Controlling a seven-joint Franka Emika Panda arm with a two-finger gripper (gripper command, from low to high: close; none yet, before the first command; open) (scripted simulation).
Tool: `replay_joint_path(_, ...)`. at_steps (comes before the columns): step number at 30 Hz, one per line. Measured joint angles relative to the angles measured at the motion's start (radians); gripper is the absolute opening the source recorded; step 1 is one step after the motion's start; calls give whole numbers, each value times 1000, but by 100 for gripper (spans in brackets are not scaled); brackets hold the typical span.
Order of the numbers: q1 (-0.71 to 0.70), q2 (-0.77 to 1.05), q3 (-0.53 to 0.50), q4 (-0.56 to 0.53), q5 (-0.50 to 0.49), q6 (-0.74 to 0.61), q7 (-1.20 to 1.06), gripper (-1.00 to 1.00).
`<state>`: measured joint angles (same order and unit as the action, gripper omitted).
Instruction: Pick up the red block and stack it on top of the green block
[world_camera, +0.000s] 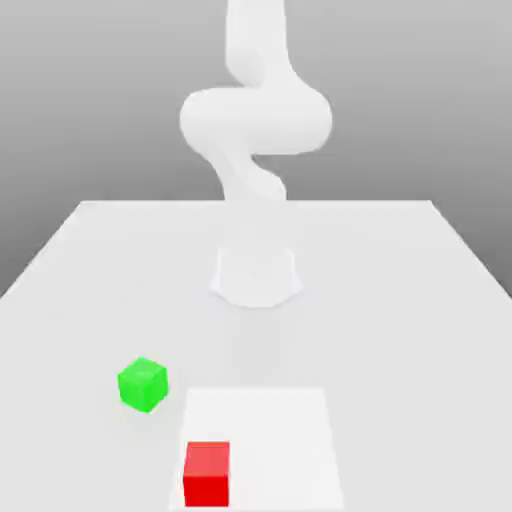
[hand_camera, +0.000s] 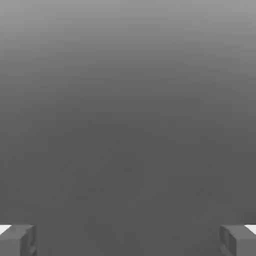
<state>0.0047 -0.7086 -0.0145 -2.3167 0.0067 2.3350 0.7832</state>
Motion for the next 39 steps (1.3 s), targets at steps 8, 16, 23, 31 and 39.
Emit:
replay_joint_path(8,12,296,-44,-54,24,114,-56,0)
replay_joint_path(16,13,587,-75,-107,47,224,-111,0)
replay_joint_path(23,-8,839,-85,-153,47,323,-144,0)
replay_joint_path(31,-36,1083,-57,-140,78,495,-177,-100)
replay_joint_path(39,-30,1032,-66,-148,65,451,-167,-100)
